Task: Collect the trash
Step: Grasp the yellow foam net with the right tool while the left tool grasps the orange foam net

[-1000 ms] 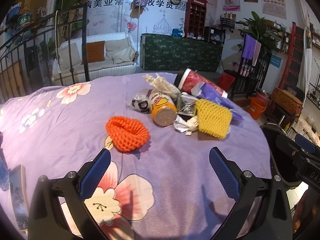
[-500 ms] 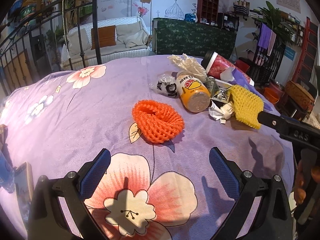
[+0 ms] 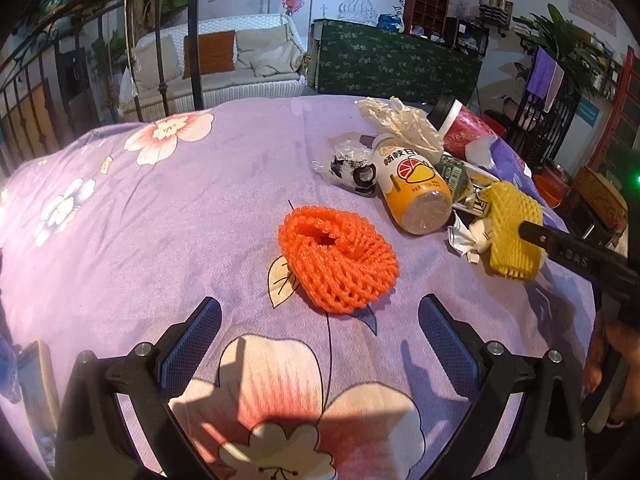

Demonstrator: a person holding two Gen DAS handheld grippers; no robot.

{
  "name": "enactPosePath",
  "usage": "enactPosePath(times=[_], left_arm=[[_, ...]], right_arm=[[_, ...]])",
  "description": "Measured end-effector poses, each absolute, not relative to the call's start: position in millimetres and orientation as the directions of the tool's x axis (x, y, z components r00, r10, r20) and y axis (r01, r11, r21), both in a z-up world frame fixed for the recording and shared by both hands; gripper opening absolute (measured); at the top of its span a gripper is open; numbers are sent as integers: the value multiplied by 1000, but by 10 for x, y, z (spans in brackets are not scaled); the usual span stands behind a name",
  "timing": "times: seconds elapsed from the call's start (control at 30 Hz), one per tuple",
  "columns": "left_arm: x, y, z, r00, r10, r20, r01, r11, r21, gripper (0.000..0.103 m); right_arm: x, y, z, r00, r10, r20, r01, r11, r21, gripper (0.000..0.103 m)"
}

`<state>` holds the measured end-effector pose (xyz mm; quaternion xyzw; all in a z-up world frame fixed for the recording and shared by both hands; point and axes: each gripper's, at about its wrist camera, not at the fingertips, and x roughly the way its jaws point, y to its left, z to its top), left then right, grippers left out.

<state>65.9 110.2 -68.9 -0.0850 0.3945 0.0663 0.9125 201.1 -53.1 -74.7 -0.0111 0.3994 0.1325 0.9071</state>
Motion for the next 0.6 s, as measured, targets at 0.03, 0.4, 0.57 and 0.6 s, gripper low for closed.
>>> enactPosePath(times=[0.03, 0.4, 0.57, 0.6], left_arm=[[703, 1138, -706, 674, 42, -737, -192, 974, -120, 97], [980, 1221, -771, 654, 0, -757, -186, 969, -161, 85], [1098, 1240, -843, 632, -47, -774, -180, 962, -206, 61], [1113, 1248, -856, 629, -59, -775, -180, 959, -219, 55]], right_arm=[[1996, -544, -731, 649, 237, -723, -252, 964, 89, 27], [1789, -629, -560, 682, 288, -672, -282, 952, 122, 17], [1693, -643, -513, 688, 300, -661, -290, 948, 130, 17], [1673, -651, -517, 687, 302, -661, -289, 948, 132, 17]])
